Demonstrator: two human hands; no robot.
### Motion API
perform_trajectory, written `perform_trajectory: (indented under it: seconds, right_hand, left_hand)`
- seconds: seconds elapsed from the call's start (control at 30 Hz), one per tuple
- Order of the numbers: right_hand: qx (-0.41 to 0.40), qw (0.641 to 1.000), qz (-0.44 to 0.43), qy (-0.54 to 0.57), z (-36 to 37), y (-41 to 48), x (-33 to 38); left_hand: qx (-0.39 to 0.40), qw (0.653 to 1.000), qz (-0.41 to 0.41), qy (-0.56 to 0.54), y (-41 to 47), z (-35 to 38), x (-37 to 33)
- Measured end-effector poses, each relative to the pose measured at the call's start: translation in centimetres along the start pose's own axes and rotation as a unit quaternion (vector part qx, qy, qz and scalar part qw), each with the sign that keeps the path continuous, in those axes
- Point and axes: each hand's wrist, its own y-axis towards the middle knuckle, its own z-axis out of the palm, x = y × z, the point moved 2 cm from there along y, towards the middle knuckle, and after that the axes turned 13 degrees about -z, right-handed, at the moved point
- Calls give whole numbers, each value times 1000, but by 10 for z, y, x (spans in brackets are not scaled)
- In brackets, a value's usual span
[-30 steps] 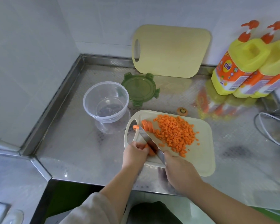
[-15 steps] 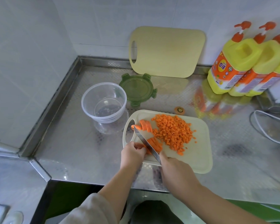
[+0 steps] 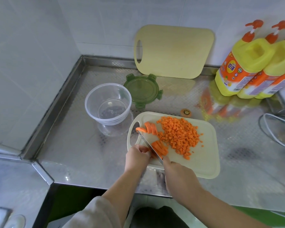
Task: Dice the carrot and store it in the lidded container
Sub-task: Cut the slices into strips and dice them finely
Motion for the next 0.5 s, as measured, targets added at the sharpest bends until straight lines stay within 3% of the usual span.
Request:
perform_trajectory:
  seconds: [0.3, 0.5]
  right_hand:
    - [2, 1000, -7, -1, 7, 8, -3]
    - [10, 998, -7, 56, -16, 0, -14]
  left_hand:
    - [4, 1000, -2, 6, 0, 0, -2]
    - [-5, 1000, 11, 3, -9, -1, -4]
